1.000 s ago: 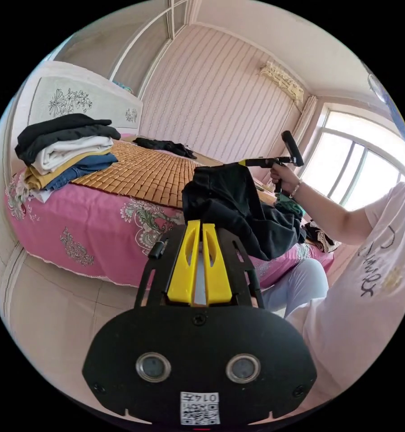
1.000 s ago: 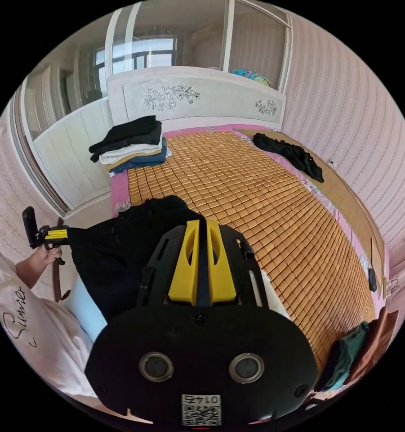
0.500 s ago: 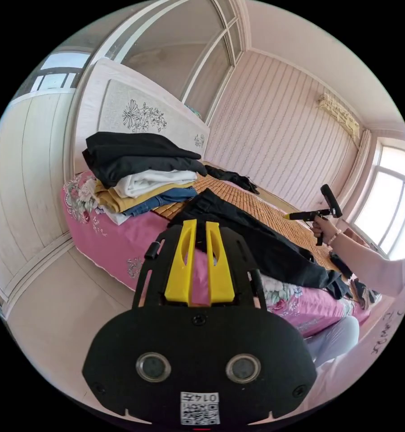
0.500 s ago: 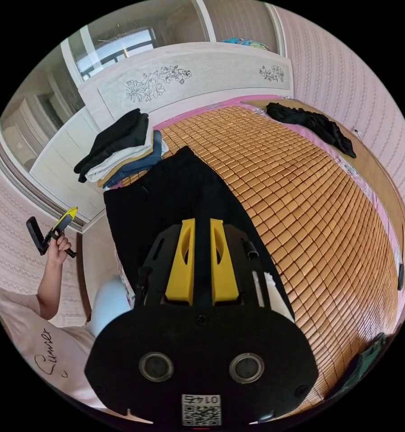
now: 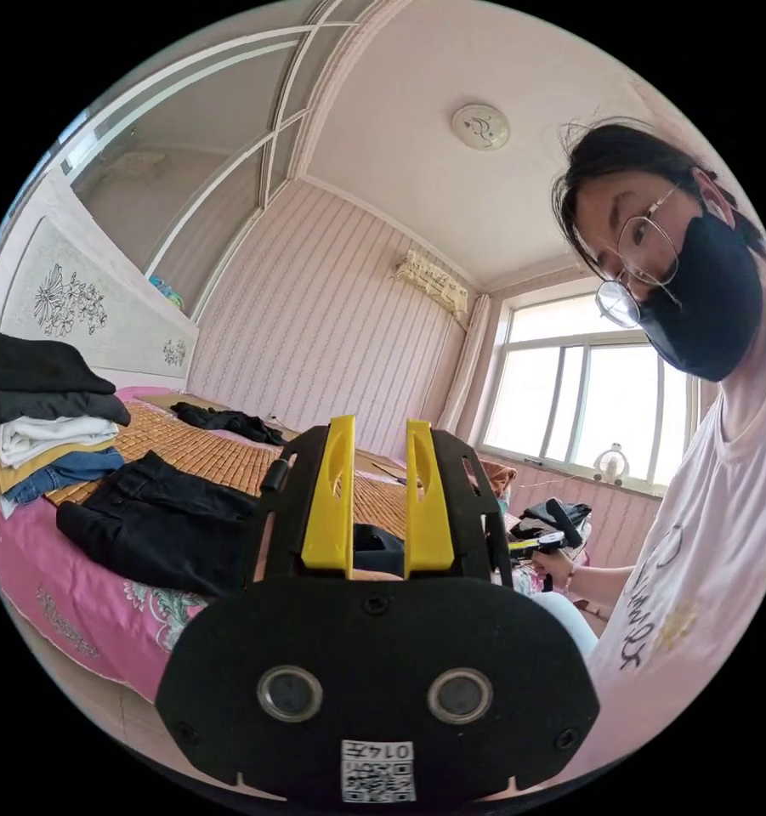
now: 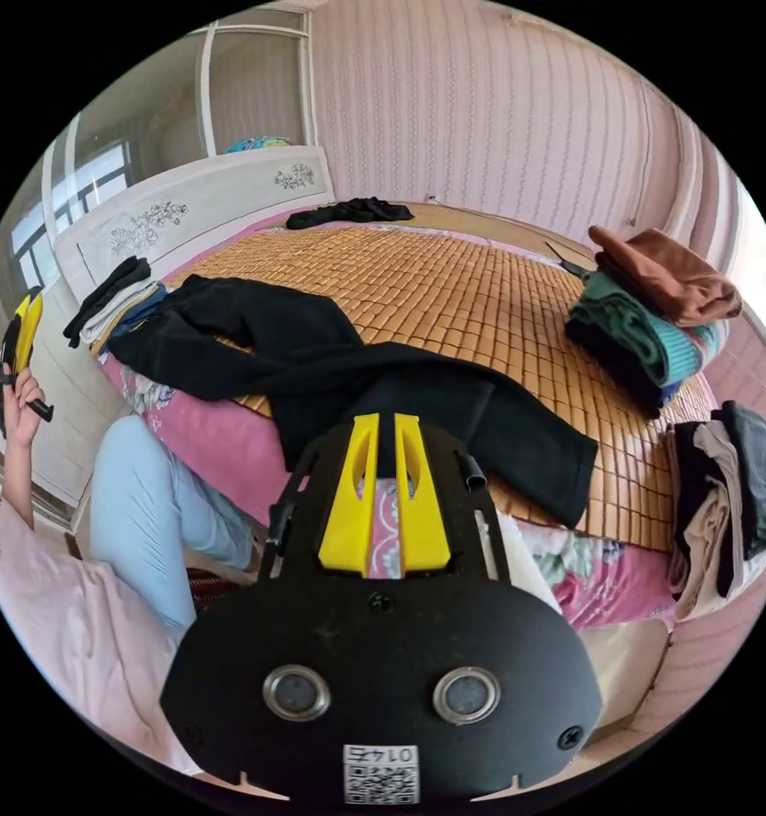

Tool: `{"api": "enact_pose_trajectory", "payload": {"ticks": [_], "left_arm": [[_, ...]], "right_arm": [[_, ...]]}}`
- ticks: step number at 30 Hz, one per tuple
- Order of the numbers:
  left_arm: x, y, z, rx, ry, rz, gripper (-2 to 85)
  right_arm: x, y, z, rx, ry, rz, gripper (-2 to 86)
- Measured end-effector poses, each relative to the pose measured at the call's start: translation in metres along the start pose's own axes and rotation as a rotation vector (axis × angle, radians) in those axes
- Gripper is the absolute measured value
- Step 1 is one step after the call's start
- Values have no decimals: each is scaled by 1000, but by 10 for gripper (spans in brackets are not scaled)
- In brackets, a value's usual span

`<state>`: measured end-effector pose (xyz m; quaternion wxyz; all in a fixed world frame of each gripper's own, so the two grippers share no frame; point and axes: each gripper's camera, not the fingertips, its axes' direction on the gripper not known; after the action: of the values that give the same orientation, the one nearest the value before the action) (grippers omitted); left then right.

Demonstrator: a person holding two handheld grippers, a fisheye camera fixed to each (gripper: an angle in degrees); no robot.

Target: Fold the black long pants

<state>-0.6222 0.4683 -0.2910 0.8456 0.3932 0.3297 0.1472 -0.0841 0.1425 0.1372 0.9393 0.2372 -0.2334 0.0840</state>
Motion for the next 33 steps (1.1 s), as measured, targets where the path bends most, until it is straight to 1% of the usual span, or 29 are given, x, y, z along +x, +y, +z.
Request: {"api": "enact_pose_trajectory", "payload": {"ticks": [2, 4, 6, 10, 13, 15, 17, 19, 20, 23, 24, 26, 27, 28, 31, 32, 33], "left_arm": [[14, 3, 7, 4, 32, -2, 92], [29, 6, 15, 0, 51, 12, 93], [47, 12, 30, -16, 61, 26, 94], [65, 27, 63, -66, 96, 8, 94], [80, 55, 110, -195, 60, 65, 96], [87, 90, 157, -361, 37, 77, 98], [94, 114, 187, -426, 71, 51, 99], [107, 135, 219, -499, 93, 100, 104], [114, 150, 243, -571, 84, 148, 112], [118, 190, 299, -739, 14, 175, 133], [115, 207, 320, -814, -12, 170, 128], [114, 229, 344, -885, -77, 196, 109], [116, 235, 351, -868, -123, 238, 99], [118, 237, 354, -870, -129, 247, 98], [127, 243, 366, -896, -142, 281, 81], [131, 244, 367, -900, -138, 310, 64], [135, 245, 367, -905, -120, 336, 27]], "right_arm": [[29, 17, -21, 19, 108, 77, 38], [48, 27, -33, 41, 140, 121, 48], [66, 33, -42, 56, 141, 154, 68], [102, 38, -53, 67, 119, 212, 136], [125, 39, -54, 60, 101, 238, 158], [136, 40, -50, 50, 80, 258, 156], [147, 40, -36, -20, 3, 265, 137], [151, 41, -28, -55, -57, 262, 132], [154, 42, -24, -63, -70, 261, 128], [158, 45, -27, -34, -70, 243, 96], [159, 45, -27, -35, -81, 239, 88], [164, 44, -29, -46, -76, 218, 51], [166, 44, -29, -56, -55, 222, 40], [170, 43, -32, -69, -21, 227, 18], [183, 44, -40, -89, -70, 213, 6], [189, 46, -47, -77, -72, 216, 4], [191, 47, -51, -62, -64, 220, 4]]}}
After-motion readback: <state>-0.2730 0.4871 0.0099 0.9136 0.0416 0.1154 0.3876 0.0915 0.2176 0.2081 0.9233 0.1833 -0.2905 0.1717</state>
